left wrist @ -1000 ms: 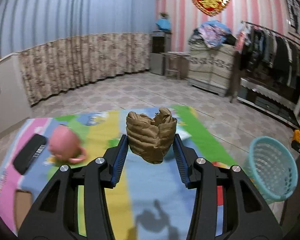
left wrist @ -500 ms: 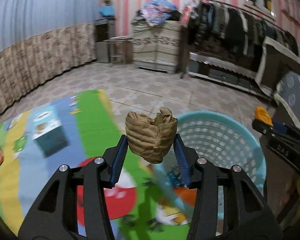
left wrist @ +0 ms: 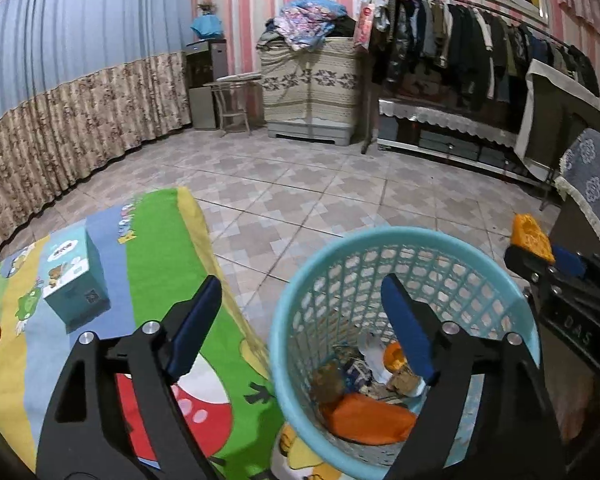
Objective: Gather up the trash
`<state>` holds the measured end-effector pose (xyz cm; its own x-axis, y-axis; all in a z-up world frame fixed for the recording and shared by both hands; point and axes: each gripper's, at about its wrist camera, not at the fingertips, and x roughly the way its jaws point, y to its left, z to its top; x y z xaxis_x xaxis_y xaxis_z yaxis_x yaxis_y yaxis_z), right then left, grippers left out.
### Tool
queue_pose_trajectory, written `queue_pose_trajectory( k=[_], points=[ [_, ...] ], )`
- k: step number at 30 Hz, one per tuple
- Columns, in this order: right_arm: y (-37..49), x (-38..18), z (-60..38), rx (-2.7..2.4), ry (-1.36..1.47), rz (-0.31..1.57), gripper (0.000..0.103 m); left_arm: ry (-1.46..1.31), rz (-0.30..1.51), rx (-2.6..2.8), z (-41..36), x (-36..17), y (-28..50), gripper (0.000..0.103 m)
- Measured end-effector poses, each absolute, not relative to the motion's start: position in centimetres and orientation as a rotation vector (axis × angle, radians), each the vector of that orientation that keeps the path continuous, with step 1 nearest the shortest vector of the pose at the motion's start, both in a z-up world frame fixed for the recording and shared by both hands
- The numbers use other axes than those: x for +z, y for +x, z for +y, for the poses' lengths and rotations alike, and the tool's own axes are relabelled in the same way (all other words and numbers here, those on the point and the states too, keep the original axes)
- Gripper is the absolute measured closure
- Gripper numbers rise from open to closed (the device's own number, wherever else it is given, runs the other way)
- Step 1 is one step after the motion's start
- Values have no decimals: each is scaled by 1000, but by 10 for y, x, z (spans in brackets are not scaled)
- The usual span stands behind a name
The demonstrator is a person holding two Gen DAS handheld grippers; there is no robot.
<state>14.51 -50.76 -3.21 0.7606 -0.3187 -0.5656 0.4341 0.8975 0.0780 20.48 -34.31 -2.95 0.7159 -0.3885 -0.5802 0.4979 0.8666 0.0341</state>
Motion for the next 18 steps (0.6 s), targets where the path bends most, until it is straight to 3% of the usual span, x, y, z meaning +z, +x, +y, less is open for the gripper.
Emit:
queue_pose_trajectory(
  k=[6, 14, 15, 17, 18],
  points=[
    [151, -37, -503, -402, 200, 595, 61, 169, 571, -433, -326, -20, 211, 10],
    [160, -39, -498, -377, 197, 610, 58, 104, 564, -330, -279, -10, 217, 6],
    [162, -40, -496, -371, 198, 612, 54, 101, 561, -319, -273, -9, 215, 6],
    [163, -41, -493, -361, 199, 603, 29, 88, 556, -296, -260, -6, 210, 6],
    [164, -42, -491, -358, 199, 595, 26, 83, 556, -289, -252, -4, 207, 6]
  ],
)
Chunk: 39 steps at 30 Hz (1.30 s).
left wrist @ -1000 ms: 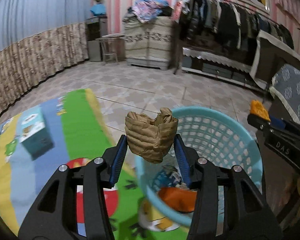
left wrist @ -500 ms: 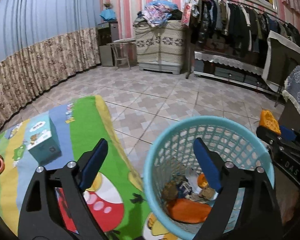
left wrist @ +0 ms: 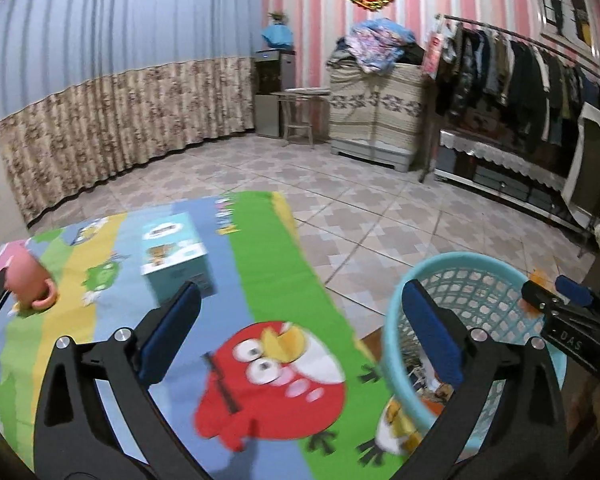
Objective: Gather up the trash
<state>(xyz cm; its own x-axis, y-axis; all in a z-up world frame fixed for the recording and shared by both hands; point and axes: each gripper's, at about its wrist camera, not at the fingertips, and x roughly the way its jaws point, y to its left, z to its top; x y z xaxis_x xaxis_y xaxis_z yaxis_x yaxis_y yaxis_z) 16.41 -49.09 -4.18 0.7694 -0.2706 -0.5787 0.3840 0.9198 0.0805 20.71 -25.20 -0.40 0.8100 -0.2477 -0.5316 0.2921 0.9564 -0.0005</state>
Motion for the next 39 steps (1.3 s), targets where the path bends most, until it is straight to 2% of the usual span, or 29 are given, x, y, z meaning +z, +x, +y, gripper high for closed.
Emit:
queue_pose_trajectory(
  k=[3, 5, 7, 10, 15, 26, 39],
  points=[
    [164, -43, -486, -340, 205, 591, 23, 74, 549, -255, -229, 3, 197, 6],
    [161, -42, -482, -333, 200, 575, 14, 67, 540, -235, -213, 8, 187, 6],
    [157, -39, -476, -331, 189, 563, 14, 68, 529, -215, -195, 14, 175, 6],
    [146, -31, -462, -328, 169, 538, 6, 65, 491, -169, -164, 24, 147, 6],
    [123, -13, -416, -259, 157, 472, 5, 45, 465, -126, -117, 34, 107, 6],
    [53, 2, -300, -124, 112, 483, 5, 50, 418, -69, -59, 39, 31, 5],
    [-14, 29, -248, -83, 57, 413, 5, 12, 419, -64, -24, 31, -17, 5]
  ],
)
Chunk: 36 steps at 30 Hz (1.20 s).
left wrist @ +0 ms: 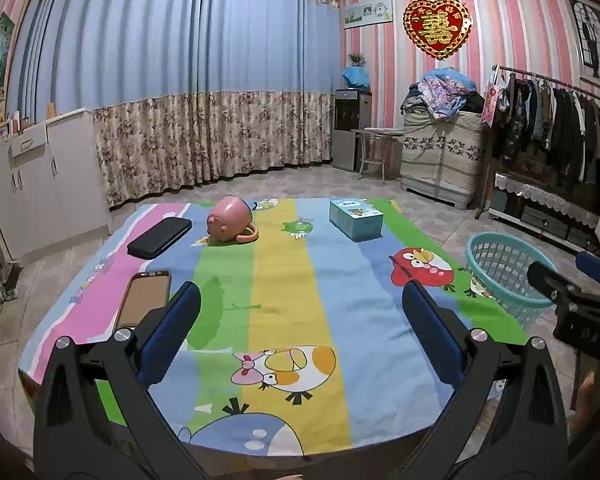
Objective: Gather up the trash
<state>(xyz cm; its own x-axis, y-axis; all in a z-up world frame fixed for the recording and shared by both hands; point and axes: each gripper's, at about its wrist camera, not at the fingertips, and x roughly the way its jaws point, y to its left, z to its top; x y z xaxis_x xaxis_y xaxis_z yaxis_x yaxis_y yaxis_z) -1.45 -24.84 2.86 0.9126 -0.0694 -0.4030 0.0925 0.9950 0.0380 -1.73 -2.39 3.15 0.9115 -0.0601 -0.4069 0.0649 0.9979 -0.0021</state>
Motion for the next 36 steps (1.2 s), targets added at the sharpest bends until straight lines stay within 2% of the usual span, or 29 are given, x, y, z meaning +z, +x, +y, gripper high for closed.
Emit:
queue_pose_trajectory(
  k=[13, 36],
  points=[
    [-29, 31, -206, -49, -26, 368, 5, 18, 366, -35, -9, 33, -31, 5],
    [-28, 22, -206, -38, -9, 356, 5, 25, 344, -36, -1, 31, -34, 5]
  ],
)
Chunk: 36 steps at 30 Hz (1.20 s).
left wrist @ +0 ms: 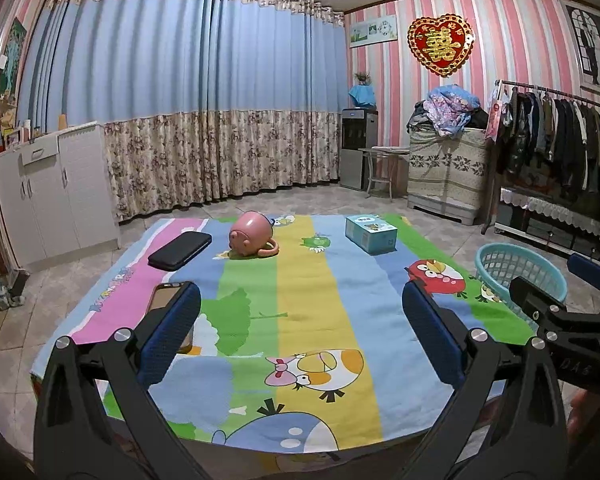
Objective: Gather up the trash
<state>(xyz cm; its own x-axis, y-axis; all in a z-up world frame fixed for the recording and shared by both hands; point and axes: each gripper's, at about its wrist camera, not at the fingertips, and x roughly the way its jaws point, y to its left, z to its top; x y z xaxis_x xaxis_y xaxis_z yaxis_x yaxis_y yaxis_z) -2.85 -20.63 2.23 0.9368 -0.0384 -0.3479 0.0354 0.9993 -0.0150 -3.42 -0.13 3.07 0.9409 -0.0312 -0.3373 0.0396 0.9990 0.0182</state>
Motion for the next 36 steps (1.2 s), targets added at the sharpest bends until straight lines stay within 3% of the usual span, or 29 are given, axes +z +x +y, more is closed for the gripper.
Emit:
queue_pose_trajectory(
  k=[36],
  points=[
    [-29, 21, -208, -42, 3, 347, 5, 18, 349, -40, 1, 32, -32, 5]
  ],
)
